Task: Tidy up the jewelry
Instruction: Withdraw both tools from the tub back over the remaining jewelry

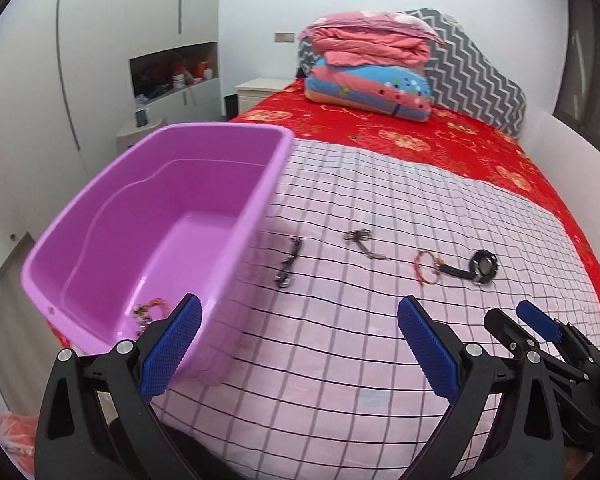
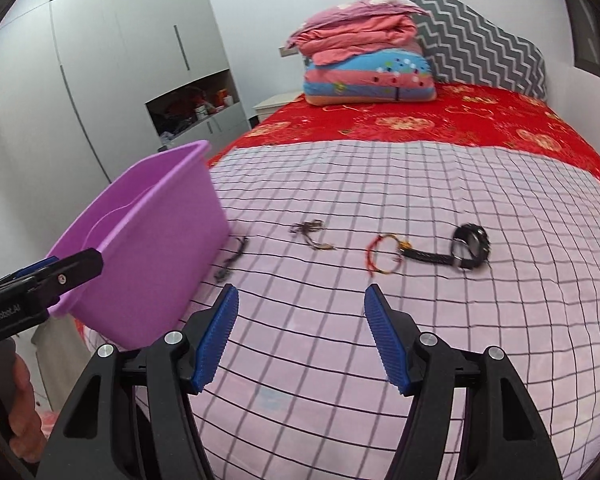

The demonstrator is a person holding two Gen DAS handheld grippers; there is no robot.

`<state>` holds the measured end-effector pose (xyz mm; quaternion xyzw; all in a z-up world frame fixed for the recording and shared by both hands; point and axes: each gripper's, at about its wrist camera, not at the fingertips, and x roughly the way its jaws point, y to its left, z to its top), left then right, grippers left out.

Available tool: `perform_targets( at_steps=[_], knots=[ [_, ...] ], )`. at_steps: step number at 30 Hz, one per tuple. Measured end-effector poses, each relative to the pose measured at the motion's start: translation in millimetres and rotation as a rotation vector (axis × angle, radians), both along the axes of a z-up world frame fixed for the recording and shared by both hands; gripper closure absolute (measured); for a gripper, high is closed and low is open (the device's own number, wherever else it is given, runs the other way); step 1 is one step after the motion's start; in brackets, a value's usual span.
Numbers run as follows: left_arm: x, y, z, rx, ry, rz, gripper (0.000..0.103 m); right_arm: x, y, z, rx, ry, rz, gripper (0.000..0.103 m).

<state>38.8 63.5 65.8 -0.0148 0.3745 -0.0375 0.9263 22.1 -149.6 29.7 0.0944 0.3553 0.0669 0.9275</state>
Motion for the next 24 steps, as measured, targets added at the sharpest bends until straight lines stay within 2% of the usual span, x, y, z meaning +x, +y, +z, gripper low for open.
perform_targets(
  at_steps=[6, 9, 17, 24],
  knots=[
    [10, -23, -30, -0.002, 0.043, -0.014, 0.007, 0, -23, -22, 0.019, 0.024, -0.028, 0.040],
    [17, -30, -44, 0.017, 0.040, -0.004, 0.007, 4, -28, -33, 0.028, 0.035, -0.032, 0.040],
    [49, -37, -79, 0.055, 0.054, 0.034, 0.007, 36, -39, -63, 0.023, 0.082, -0.047, 0.040],
    [76, -38, -98, 0.039, 0.068, 0.052, 0.007, 63, -43, -84, 0.022, 0.109, -0.057, 0.040]
  ],
)
